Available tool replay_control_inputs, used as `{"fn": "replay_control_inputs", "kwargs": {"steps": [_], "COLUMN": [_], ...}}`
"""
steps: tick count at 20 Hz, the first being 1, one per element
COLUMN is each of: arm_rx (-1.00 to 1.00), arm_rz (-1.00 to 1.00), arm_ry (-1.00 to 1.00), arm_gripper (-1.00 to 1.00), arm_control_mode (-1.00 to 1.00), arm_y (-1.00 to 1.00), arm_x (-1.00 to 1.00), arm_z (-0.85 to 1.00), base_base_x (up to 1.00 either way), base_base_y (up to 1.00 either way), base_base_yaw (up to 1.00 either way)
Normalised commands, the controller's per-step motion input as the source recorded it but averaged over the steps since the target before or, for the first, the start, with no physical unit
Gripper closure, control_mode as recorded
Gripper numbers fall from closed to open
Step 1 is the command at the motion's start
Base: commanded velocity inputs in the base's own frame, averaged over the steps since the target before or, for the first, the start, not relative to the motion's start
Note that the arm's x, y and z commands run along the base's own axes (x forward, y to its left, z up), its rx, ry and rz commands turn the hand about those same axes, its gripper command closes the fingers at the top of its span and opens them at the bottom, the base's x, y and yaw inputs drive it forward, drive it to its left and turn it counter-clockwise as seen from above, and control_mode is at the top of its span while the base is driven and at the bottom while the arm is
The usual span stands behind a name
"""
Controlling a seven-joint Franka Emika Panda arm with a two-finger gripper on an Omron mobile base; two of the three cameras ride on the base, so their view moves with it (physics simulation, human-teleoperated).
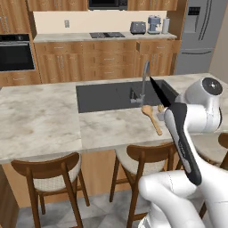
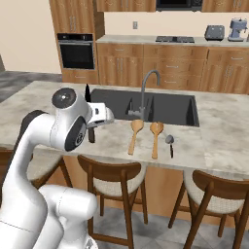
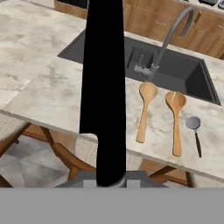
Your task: Pick up the metallic utensils from the counter and place them in the open drawer. Make sure not to pick up any wooden utensils.
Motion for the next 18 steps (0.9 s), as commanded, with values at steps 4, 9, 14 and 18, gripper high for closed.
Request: {"fn": "replay_control_inputs", "kwargs": {"steps": [4,9,14,18], "arm_rx": [0.00,0.00,0.00,0.00], "arm_rz": [0.05,0.01,0.00,0.00], "arm_ry": [-0.14,-0.04,0.00,0.00], "arm_gripper": [1.00,1.00,1.00,1.00], "arm_control_mode": [-1.00,1.00,1.00,1.00], "arm_y": [0.00,0.00,0.00,0.00], "arm_x": [-0.48,-0.15,0.00,0.00], "arm_z": [0.06,0.00,0.00,0.00], "base_base_x": [0.00,-0.64,-0.59,-0.28], "base_base_y": [0.00,0.11,0.90,1.00], "base_base_yaw": [0.00,0.08,0.15,0.02]}}
